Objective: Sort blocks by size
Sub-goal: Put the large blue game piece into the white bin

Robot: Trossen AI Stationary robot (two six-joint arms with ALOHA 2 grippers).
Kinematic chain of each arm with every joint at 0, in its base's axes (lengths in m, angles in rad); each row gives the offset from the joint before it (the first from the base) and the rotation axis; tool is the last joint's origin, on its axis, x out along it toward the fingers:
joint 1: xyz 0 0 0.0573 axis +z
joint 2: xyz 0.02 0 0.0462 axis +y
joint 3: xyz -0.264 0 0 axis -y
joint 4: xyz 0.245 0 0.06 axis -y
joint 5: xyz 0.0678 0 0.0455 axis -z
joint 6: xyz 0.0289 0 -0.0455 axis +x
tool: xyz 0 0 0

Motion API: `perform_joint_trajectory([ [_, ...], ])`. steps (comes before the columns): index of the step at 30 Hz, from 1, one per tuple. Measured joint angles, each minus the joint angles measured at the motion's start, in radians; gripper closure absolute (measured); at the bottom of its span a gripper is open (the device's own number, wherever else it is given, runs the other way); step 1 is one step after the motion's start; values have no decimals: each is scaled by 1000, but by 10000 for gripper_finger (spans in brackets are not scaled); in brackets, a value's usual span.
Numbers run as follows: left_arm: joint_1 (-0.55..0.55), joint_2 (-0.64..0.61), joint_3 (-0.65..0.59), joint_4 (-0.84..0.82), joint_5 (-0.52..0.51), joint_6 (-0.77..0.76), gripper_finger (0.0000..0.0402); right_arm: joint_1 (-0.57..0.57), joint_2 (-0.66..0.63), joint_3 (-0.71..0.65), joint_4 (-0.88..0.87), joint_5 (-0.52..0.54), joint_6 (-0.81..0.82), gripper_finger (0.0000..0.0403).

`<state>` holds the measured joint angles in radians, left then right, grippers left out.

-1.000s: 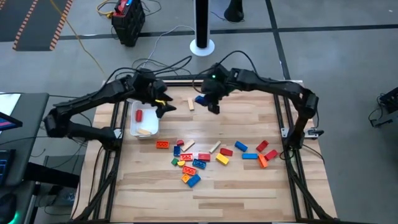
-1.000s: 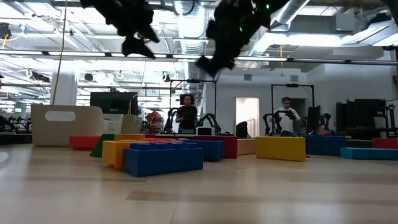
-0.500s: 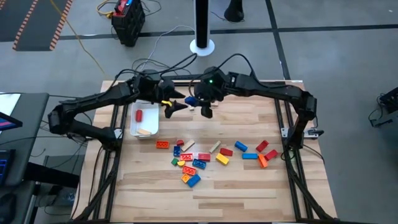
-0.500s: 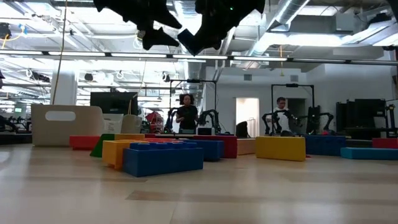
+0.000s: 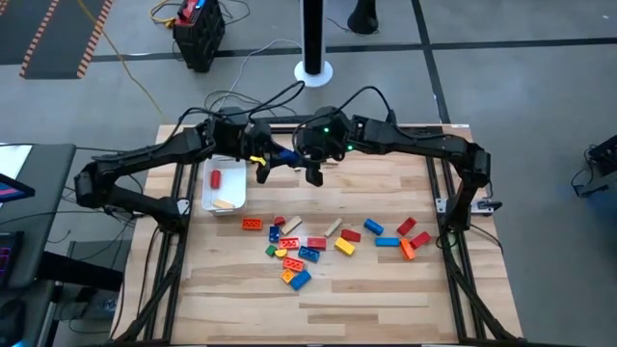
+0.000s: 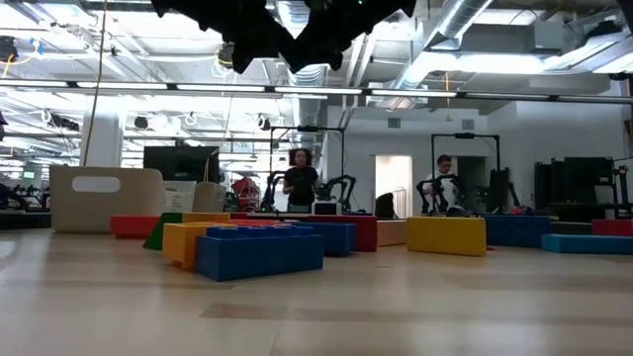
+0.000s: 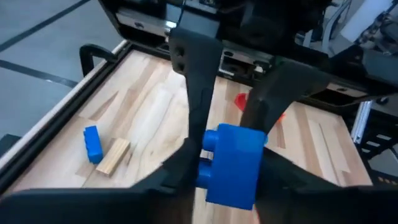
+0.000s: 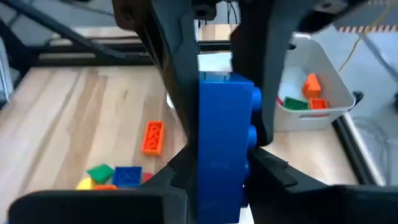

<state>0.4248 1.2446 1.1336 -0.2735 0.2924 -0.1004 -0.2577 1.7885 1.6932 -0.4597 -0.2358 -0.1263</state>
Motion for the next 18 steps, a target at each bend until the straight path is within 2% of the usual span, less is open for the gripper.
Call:
perform_joint_trajectory([
  [2, 0, 0, 0, -7, 0, 0, 319, -1, 0, 0, 2, -9, 21, 267],
  [4, 6, -7, 1, -42, 0, -20, 319, -10, 0, 0, -14, -6, 27, 247],
  [9, 47, -74, -1, -249, -9, -33, 319, -61, -26, 0, -149, -1, 54, 179],
  [12, 74, -124, 1, -433, -11, -36, 319, -101, -37, 0, -237, 3, 55, 152],
  [15, 98, -136, -6, -669, -116, -47, 319, -134, -37, 0, -282, 3, 70, 145],
  [18, 126, -132, -63, -813, -215, -102, 319, -153, -37, 0, -284, 3, 74, 144],
])
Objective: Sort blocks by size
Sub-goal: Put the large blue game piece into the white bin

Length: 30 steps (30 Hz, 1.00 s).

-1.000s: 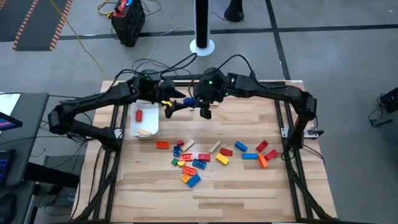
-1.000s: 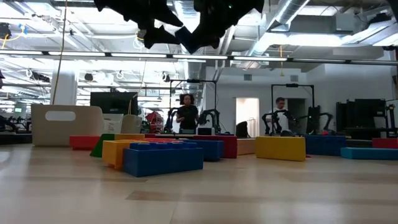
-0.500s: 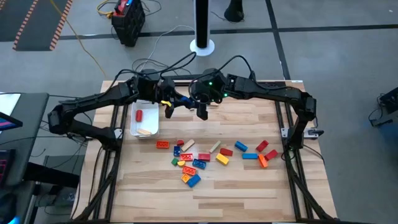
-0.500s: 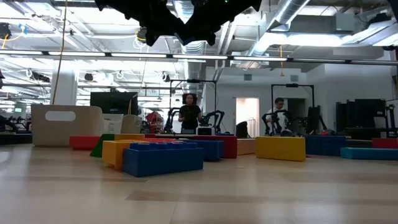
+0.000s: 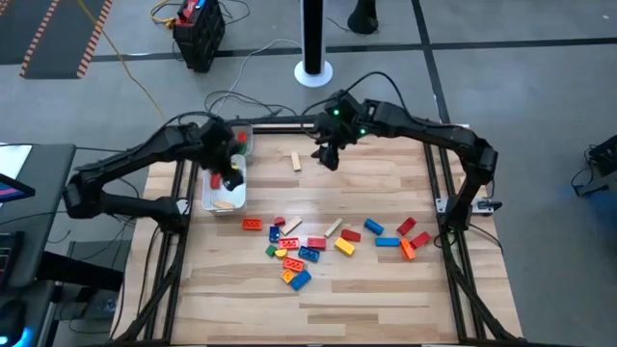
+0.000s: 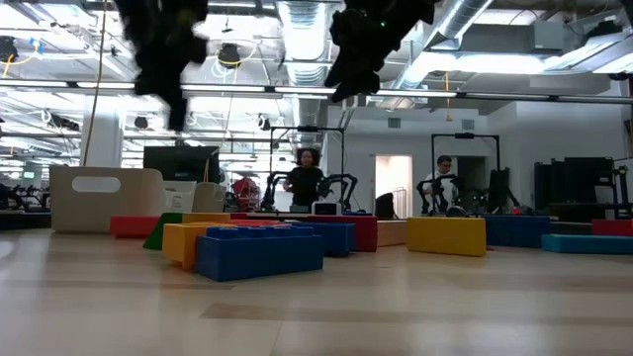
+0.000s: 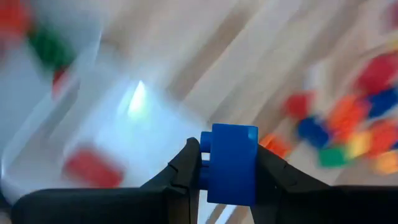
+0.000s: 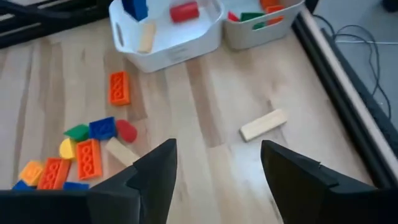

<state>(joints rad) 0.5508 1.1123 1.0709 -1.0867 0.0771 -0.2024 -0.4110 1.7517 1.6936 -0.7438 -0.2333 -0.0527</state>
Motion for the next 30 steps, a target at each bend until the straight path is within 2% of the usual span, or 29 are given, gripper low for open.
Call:
perform_joint_trajectory([
  [3, 25, 2, -107, 5, -13, -91, 313, -5, 2, 0, 28, 0, -4, 143],
  [6, 39, 2, -201, 23, -50, -154, 289, 0, 3, 0, 55, 0, -5, 143],
  [10, 41, 2, -267, 67, -53, -206, 259, -1, 3, 0, 54, -1, -12, 143],
  [15, 41, 2, -275, 79, -58, -190, 245, -4, 3, 0, 32, 0, -27, 143],
  [21, 41, 2, -275, 81, -61, -153, 247, -6, 3, -3, -87, -1, -51, 143],
  [30, 41, 2, -275, 84, -61, -158, 247, -25, 3, -97, -16, -3, -66, 143],
])
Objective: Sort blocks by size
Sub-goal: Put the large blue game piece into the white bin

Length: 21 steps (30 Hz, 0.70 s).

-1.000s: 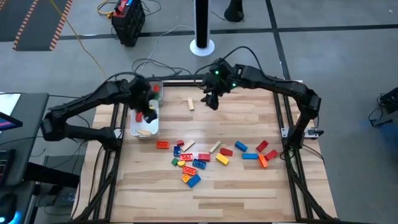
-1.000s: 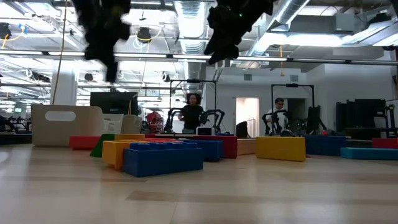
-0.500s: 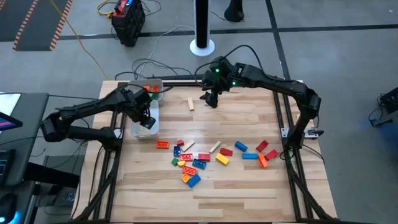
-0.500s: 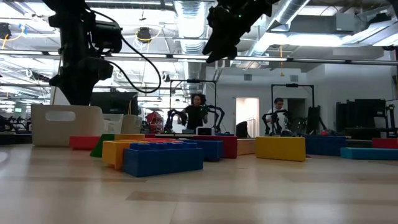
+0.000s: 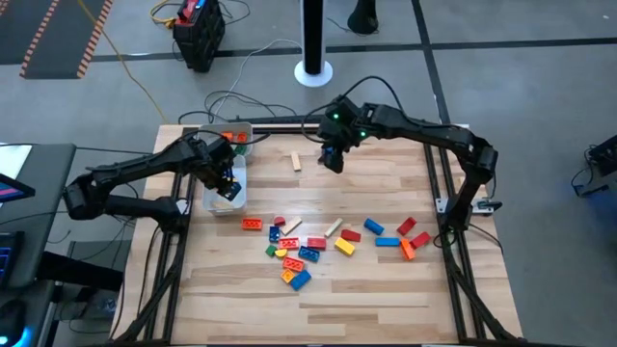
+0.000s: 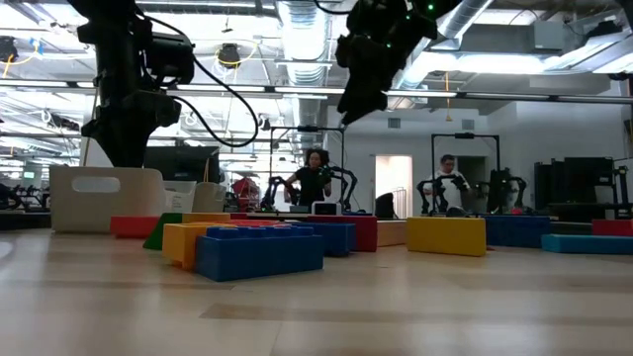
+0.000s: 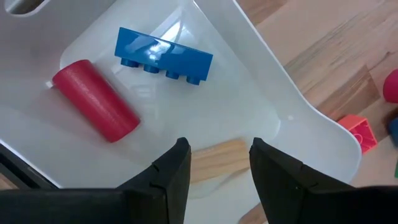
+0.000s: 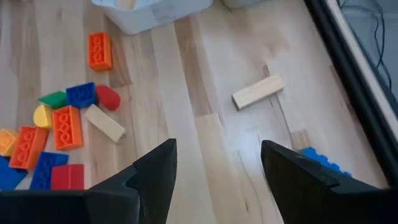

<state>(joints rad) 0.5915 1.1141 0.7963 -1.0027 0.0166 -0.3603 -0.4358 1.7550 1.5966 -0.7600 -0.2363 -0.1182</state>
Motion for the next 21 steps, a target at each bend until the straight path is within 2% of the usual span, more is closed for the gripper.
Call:
perform_joint_trajectory([
  [11, 0, 0, 0, 0, 0, 0, 246, 18, 0, -1, 36, 0, 47, 143],
  [16, 0, 0, 0, 0, 0, 9, 246, 24, 15, -3, -74, -6, 53, 143],
  [19, 0, 0, 0, 0, 0, 7, 246, 22, 35, -42, -203, -24, 95, 143],
  [21, 0, 0, 0, 0, 0, 0, 246, 30, 40, -87, -225, -23, 148, 143],
])
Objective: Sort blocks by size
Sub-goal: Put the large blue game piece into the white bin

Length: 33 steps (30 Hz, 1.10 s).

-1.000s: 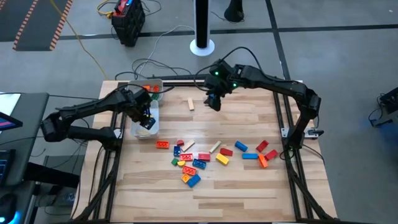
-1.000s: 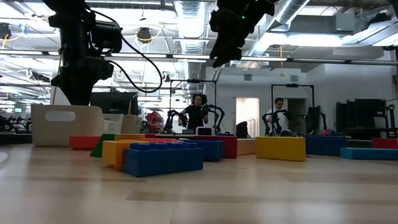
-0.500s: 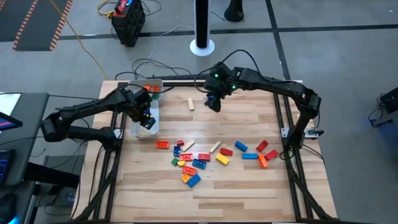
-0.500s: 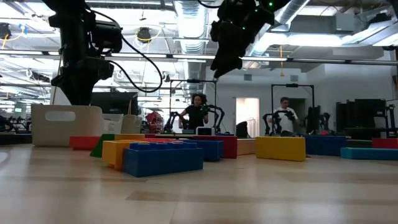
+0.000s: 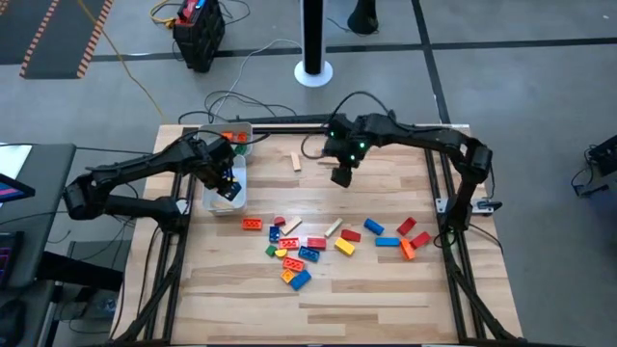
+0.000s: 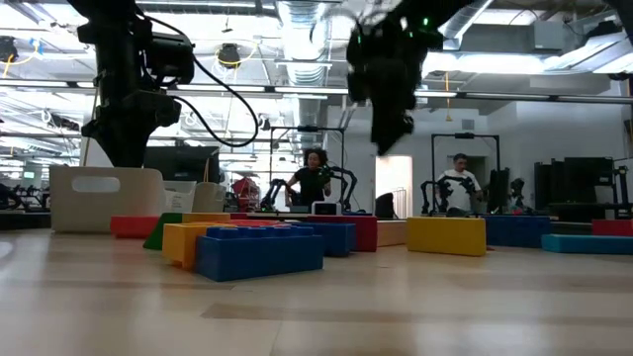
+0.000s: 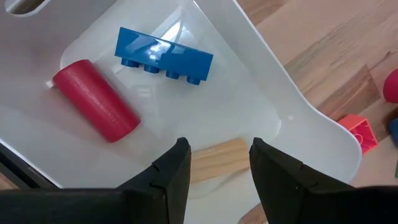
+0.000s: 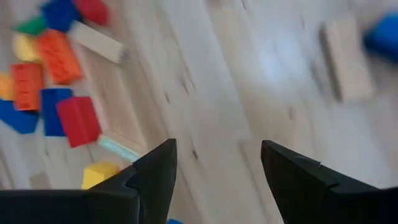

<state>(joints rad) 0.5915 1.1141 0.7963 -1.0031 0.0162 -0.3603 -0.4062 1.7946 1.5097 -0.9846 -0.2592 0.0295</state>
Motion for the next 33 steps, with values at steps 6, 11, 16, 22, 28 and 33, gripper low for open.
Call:
perform_joint_trajectory([
  [6, 0, 0, 0, 0, 0, 0, 246, 65, 0, -156, -6, -1, 180, 143],
  [11, 0, 0, 0, 0, 1, 6, 246, 140, 0, -197, -27, 39, 307, 143],
  [16, 2, 0, 0, 34, 4, -26, 247, 198, -4, -198, -94, 56, 430, 143],
  [22, 2, 0, 1, 34, 4, -5, 247, 259, -10, -199, -249, 141, 436, 143],
  [28, 2, 0, 1, 34, 4, -4, 247, 280, -10, -234, -257, 156, 402, 143],
  [33, 2, 0, 1, 122, -4, -5, 247, 283, -51, -315, -190, 148, 358, 143],
])
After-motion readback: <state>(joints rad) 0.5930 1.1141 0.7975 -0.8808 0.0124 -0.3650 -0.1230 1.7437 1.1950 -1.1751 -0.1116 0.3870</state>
